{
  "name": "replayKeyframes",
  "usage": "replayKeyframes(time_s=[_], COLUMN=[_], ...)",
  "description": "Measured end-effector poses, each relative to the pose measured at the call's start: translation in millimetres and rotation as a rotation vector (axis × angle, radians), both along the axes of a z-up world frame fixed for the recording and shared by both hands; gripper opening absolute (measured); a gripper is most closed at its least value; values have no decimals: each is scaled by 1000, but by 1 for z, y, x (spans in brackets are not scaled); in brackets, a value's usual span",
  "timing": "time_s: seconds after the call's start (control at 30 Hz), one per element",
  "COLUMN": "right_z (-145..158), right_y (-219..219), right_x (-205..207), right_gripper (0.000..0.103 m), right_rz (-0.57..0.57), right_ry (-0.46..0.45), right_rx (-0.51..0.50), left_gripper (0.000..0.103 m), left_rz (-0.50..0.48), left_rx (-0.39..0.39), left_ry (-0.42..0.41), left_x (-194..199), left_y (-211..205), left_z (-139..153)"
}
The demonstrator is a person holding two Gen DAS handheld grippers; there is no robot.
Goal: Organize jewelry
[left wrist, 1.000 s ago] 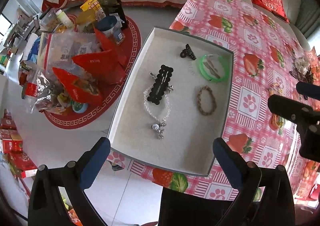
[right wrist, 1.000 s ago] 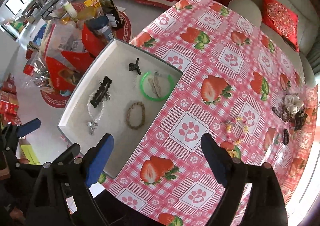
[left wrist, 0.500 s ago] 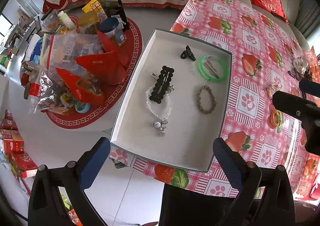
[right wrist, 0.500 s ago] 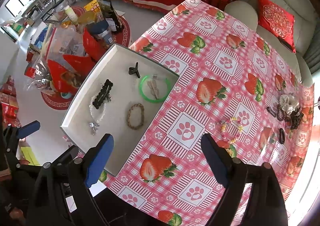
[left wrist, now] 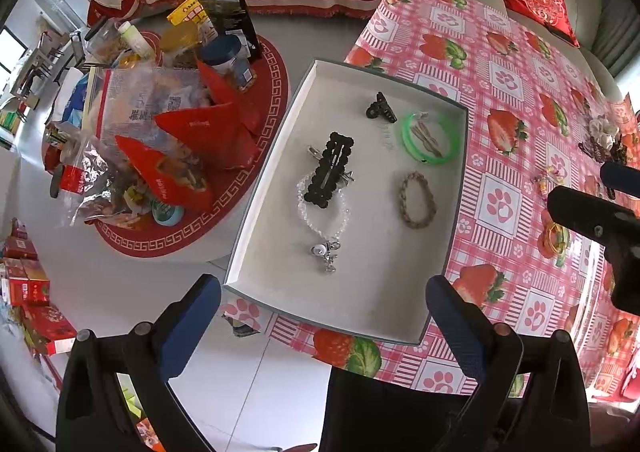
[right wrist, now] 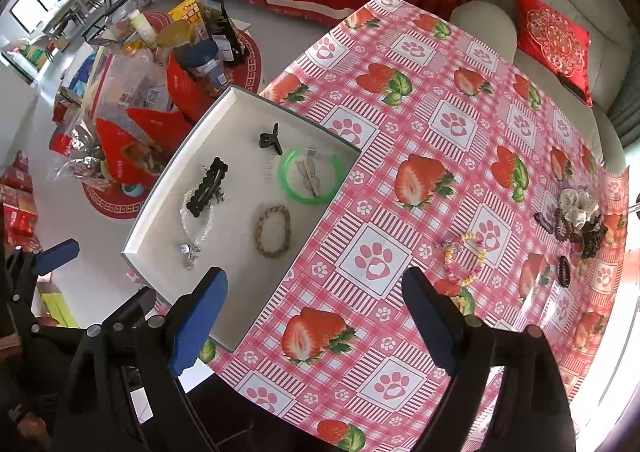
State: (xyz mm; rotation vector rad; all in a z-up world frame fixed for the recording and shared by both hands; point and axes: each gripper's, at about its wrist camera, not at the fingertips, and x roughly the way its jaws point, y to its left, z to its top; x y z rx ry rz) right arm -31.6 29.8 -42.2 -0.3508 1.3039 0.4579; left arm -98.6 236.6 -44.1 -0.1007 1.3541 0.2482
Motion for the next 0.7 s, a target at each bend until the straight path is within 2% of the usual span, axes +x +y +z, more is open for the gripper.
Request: replayKeyframes(time_s=[0.7], right_z=[2], right_y=[1], right_x=[0], right_gripper=[90], right_rz=[3], right_ry=[2], right_rx=[-1], left_gripper=[103], left_rz=[4], left_rx=[2], left_ry=[1], left_x=[2], left_y=[3], left_z=[0])
